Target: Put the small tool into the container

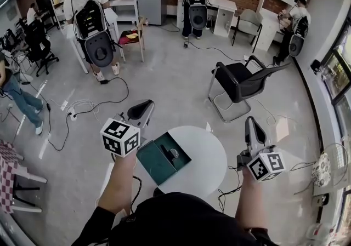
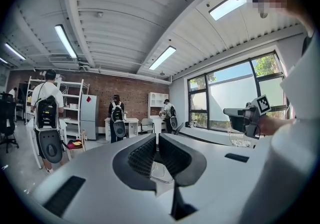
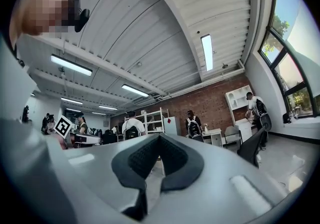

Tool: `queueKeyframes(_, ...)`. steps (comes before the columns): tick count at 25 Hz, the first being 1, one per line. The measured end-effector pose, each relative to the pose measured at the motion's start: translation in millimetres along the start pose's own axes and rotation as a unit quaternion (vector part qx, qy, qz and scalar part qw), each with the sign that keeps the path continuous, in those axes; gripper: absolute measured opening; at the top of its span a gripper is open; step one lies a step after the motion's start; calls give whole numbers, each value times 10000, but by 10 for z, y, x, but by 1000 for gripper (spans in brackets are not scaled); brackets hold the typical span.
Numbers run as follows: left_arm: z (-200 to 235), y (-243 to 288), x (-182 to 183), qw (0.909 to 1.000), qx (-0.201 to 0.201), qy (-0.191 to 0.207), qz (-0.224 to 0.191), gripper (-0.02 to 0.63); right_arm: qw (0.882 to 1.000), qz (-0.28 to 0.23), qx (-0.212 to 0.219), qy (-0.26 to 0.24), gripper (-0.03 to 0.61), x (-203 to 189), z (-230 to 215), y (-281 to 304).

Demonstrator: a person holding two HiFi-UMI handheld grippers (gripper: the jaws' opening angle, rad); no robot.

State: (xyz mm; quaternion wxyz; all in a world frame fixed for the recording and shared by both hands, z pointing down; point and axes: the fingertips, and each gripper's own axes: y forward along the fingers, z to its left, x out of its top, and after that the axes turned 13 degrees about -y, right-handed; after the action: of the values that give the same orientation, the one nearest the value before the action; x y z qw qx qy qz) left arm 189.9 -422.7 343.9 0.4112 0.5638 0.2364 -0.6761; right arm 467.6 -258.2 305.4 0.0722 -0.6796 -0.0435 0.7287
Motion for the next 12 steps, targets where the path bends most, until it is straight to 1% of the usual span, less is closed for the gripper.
queueKeyframes(12, 115, 13, 29, 9999, 80, -59, -74, 23, 9997, 86, 205, 133, 8, -100, 125, 165)
